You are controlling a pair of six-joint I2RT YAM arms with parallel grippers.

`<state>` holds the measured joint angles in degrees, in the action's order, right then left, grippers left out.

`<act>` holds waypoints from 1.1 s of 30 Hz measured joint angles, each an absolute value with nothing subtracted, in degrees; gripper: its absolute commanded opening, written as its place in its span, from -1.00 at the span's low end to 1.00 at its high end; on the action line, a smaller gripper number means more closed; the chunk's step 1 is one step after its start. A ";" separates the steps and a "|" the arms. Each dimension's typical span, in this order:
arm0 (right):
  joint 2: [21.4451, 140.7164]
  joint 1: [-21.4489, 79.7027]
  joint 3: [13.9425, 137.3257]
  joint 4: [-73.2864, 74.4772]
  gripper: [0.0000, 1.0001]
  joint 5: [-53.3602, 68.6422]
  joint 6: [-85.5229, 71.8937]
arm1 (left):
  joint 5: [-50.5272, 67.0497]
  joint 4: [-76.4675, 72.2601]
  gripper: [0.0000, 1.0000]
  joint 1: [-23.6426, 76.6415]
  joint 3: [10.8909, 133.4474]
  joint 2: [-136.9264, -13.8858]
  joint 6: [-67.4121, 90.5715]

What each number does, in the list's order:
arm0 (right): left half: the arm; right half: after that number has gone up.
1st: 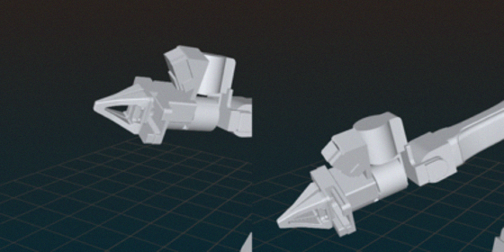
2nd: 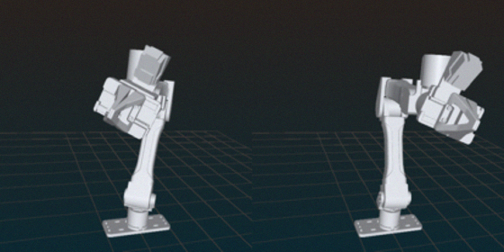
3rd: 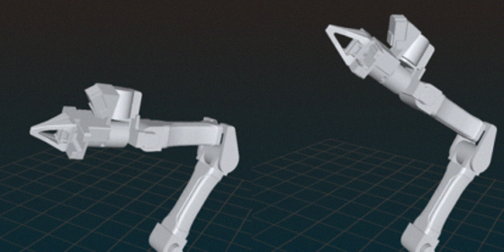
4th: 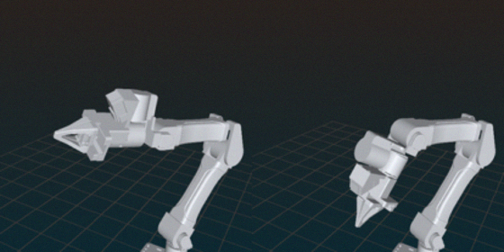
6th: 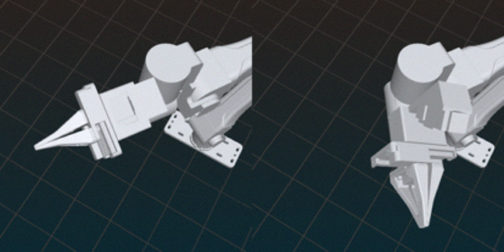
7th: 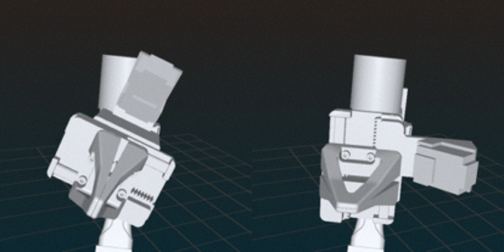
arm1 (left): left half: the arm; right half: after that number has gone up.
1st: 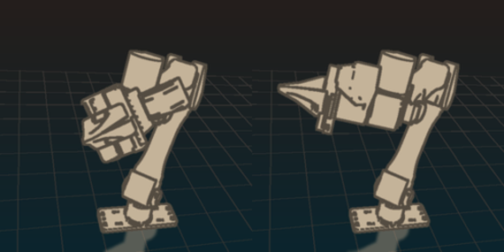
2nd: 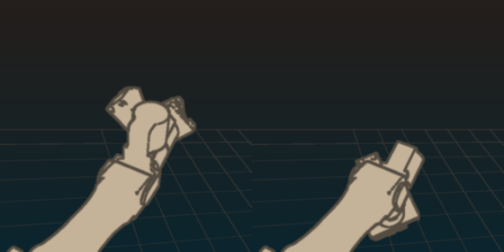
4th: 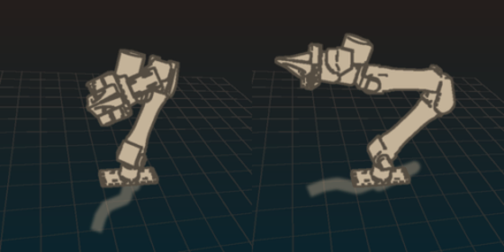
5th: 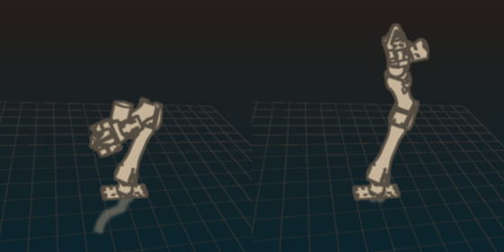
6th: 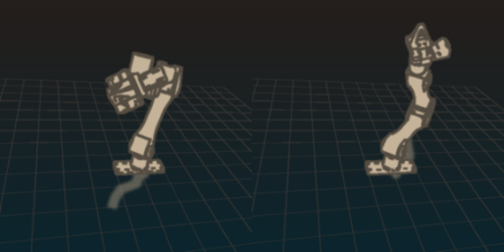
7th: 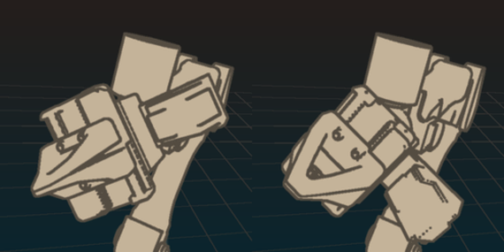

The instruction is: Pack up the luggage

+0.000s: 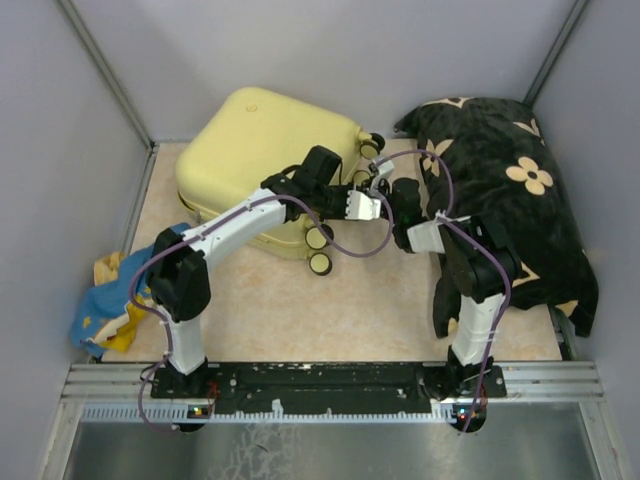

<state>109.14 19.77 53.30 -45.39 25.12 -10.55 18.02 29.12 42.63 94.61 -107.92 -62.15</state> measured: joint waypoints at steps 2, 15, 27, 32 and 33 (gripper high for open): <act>109.40 19.16 53.36 -46.02 -1.00 24.86 -10.52 | 17.28 30.98 -0.33 42.63 96.03 -109.23 -62.26; 111.72 15.55 56.66 -47.22 -1.00 24.32 -9.41 | 23.22 48.03 -0.47 39.55 99.42 -110.32 -72.75; 112.31 12.32 57.67 -47.07 -1.00 29.65 -8.54 | 26.17 61.08 -0.49 34.70 94.48 -105.06 -83.64; 114.98 11.03 61.71 -47.05 -1.00 32.77 -7.16 | 26.11 61.43 -0.48 33.34 90.72 -102.26 -88.20; 115.68 10.79 62.72 -47.03 -1.00 33.43 -7.07 | 26.04 61.36 -0.48 33.19 90.35 -102.02 -88.71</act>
<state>115.68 10.79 62.72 -47.03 33.43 -7.07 26.04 61.36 33.19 90.35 -102.02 -88.71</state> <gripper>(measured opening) 0.007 0.256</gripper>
